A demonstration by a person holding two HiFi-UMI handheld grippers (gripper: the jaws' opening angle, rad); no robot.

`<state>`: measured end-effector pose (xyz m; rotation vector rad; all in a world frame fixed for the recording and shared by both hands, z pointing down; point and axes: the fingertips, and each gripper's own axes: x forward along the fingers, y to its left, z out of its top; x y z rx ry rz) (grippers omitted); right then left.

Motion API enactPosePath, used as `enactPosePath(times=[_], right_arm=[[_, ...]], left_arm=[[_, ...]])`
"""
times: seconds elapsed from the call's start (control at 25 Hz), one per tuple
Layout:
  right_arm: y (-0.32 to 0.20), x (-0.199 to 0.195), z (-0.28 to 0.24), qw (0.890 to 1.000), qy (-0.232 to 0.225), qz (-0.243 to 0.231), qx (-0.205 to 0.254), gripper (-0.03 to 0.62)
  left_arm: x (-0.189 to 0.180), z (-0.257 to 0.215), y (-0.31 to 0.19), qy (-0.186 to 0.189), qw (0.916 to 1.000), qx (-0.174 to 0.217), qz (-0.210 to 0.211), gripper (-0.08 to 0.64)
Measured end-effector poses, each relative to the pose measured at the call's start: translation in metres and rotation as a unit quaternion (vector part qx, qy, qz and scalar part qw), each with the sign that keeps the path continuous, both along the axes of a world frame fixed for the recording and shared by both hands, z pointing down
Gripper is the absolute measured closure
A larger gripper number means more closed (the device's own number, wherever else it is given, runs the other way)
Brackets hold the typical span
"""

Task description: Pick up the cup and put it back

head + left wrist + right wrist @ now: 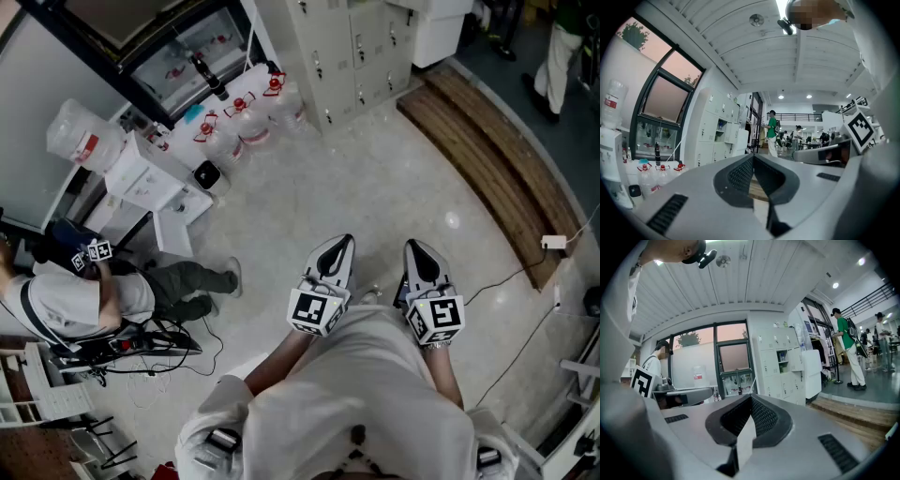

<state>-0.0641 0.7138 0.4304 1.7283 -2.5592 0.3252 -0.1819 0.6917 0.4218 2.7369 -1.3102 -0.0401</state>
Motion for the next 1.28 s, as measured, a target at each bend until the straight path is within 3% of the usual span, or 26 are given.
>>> enactPosePath(times=[0.8, 1.28], right_arm=[[-0.012, -0.003, 0.008, 1.000, 0.006, -0.019, -0.018, 0.568], [-0.053, 0.006, 0.020, 0.999, 0.006, -0.007, -0.038, 0.568]], left_arm=[[0.004, 0.009, -0.013, -0.003, 0.9998, -0.019, -0.008, 0.552], [0.006, 0.014, -0.061, -0.003, 0.9995, -0.031, -0.008, 0.551]])
